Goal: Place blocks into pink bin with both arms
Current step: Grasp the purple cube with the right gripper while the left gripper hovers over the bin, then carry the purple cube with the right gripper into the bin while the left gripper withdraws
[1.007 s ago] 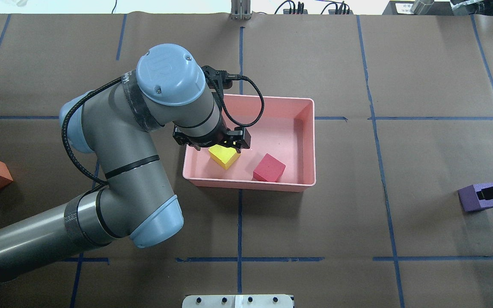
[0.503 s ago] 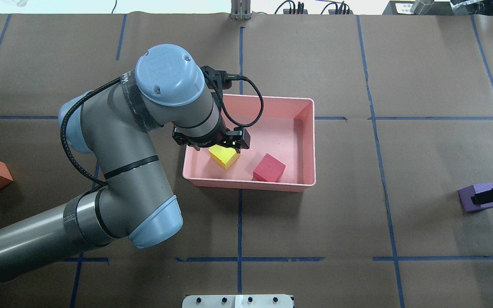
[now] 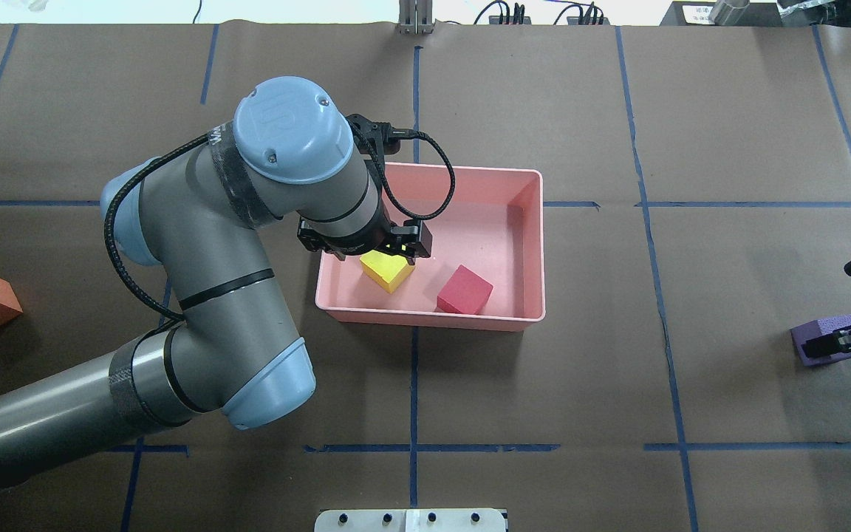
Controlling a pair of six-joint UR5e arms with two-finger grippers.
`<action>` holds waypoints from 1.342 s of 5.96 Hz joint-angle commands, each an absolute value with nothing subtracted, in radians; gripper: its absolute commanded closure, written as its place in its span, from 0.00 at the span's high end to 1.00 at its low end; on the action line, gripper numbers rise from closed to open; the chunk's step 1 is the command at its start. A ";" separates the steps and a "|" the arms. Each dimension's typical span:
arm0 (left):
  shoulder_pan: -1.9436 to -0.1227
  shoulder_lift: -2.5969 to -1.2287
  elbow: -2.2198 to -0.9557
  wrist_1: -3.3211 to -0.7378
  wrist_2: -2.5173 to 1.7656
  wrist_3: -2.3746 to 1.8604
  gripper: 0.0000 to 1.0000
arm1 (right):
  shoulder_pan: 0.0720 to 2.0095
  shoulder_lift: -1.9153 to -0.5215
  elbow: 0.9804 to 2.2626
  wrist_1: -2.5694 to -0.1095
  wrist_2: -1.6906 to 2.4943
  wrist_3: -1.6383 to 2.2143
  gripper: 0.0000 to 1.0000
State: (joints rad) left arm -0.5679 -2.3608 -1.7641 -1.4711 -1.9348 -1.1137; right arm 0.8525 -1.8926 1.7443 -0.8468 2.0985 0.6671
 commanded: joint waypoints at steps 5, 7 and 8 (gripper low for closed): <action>-0.583 -2.210 -1.882 -1.470 -1.948 -0.886 1.00 | 0.903 -1.591 1.952 -1.262 2.198 0.749 0.34; -0.703 -2.111 -1.928 -1.470 -2.062 -0.714 1.00 | 0.876 -1.217 1.957 -1.658 2.189 0.897 0.35; -0.786 -2.074 -1.931 -1.470 -2.142 -0.598 1.00 | 0.829 -1.037 1.915 -1.790 2.143 0.993 0.35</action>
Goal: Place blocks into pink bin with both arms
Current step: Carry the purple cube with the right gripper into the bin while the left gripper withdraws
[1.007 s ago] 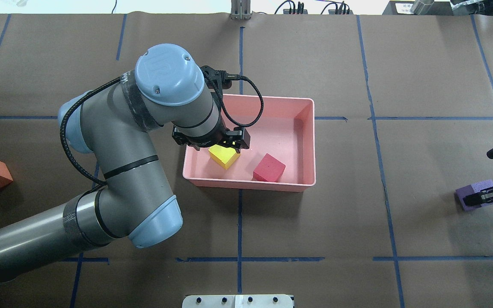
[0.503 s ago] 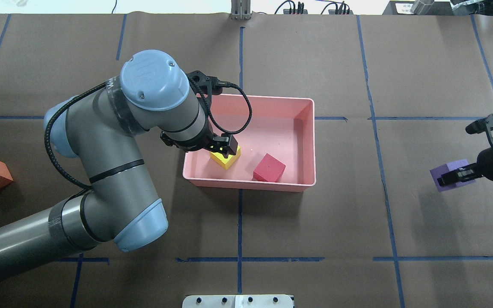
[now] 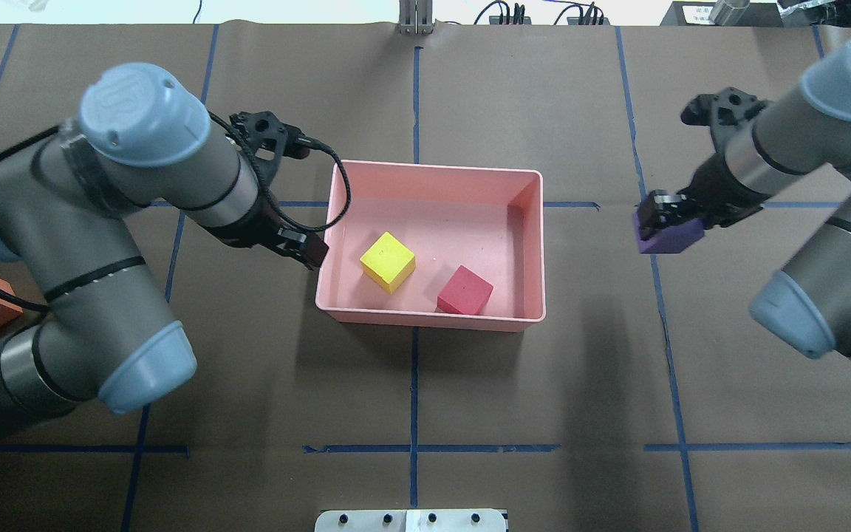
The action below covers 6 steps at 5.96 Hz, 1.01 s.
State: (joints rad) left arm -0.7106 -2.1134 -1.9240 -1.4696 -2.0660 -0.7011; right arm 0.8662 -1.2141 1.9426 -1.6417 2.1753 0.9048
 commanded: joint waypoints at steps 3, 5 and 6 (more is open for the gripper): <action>-0.848 -2.025 -1.927 -1.470 -2.171 -0.465 1.00 | 0.706 -0.735 1.578 -1.688 2.019 1.256 0.82; -0.851 -1.993 -1.937 -1.474 -2.171 -0.465 1.00 | 0.696 -0.744 1.600 -1.680 1.979 1.258 1.00; -0.854 -1.973 -1.951 -1.480 -2.169 -0.465 1.00 | 0.696 -0.777 1.644 -1.680 1.980 1.247 1.00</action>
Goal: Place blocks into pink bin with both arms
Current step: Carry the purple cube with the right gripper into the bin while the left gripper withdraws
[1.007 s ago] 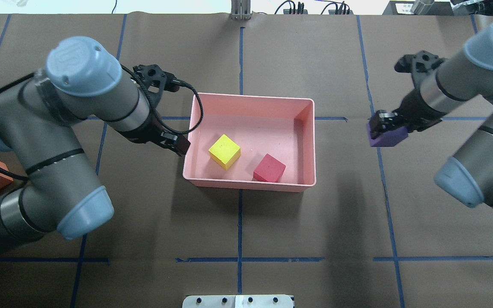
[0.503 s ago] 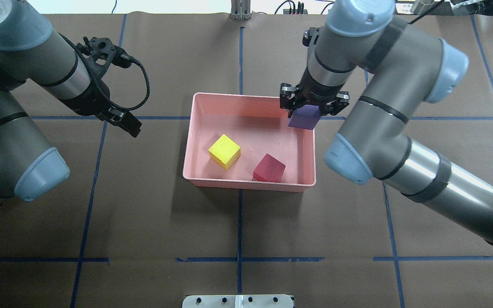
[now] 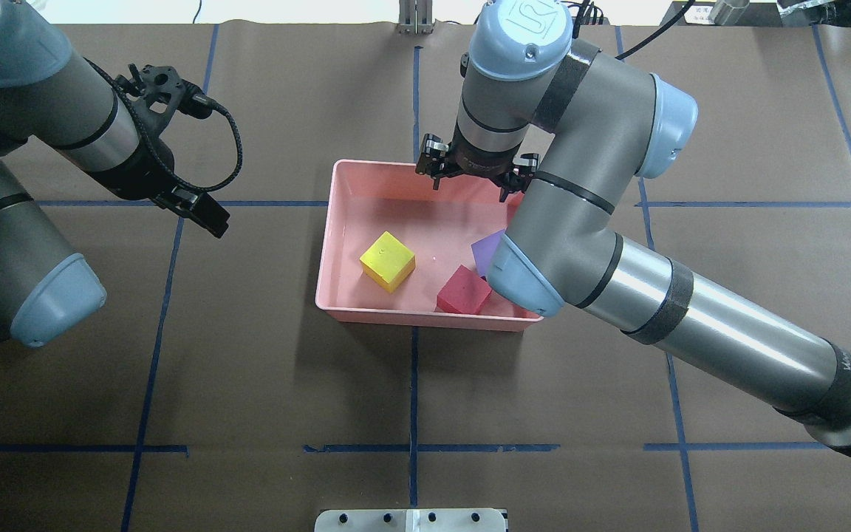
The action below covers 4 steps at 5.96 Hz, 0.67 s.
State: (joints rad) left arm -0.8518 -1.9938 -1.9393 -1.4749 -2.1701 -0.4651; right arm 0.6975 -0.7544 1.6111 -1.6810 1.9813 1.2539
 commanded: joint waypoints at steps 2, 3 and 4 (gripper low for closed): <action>-0.857 -1.892 -2.018 -1.474 -2.166 -0.469 1.00 | 0.725 -0.795 1.670 -1.692 2.000 1.212 1.00; -0.879 -1.826 -2.048 -1.474 -2.164 -0.463 1.00 | 0.777 -0.807 1.683 -1.739 2.056 1.113 1.00; -0.903 -1.759 -2.065 -1.485 -2.164 -0.459 1.00 | 0.851 -0.884 1.763 -1.797 2.107 0.969 1.00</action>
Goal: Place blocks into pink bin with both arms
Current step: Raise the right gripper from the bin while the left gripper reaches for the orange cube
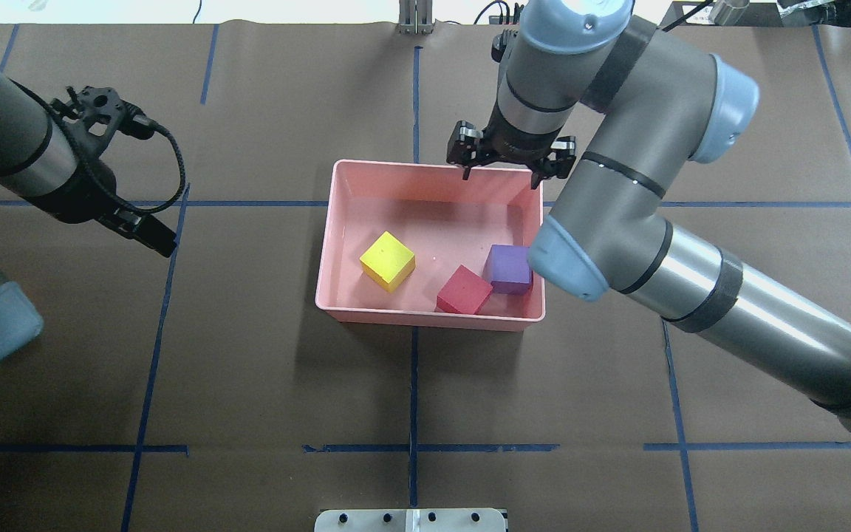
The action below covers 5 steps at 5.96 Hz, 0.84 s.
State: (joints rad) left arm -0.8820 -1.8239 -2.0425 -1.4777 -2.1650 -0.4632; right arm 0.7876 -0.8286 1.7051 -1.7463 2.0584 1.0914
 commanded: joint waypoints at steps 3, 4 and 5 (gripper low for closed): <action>-1.003 -1.484 -2.077 -1.661 -2.163 -0.096 1.00 | 1.111 -1.214 1.963 -1.852 2.253 0.398 1.00; -1.035 -1.435 -2.028 -1.766 -2.171 -0.025 1.00 | 1.208 -1.315 1.980 -1.852 2.299 0.192 1.00; -1.049 -1.389 -1.979 -1.870 -2.171 0.015 1.00 | 1.286 -1.391 1.979 -1.852 2.307 0.014 1.00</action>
State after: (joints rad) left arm -1.0301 -1.4392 -2.0245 -1.7667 -2.1688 -0.0387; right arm 1.2027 -1.3051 1.9706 -1.8511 2.2861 0.1991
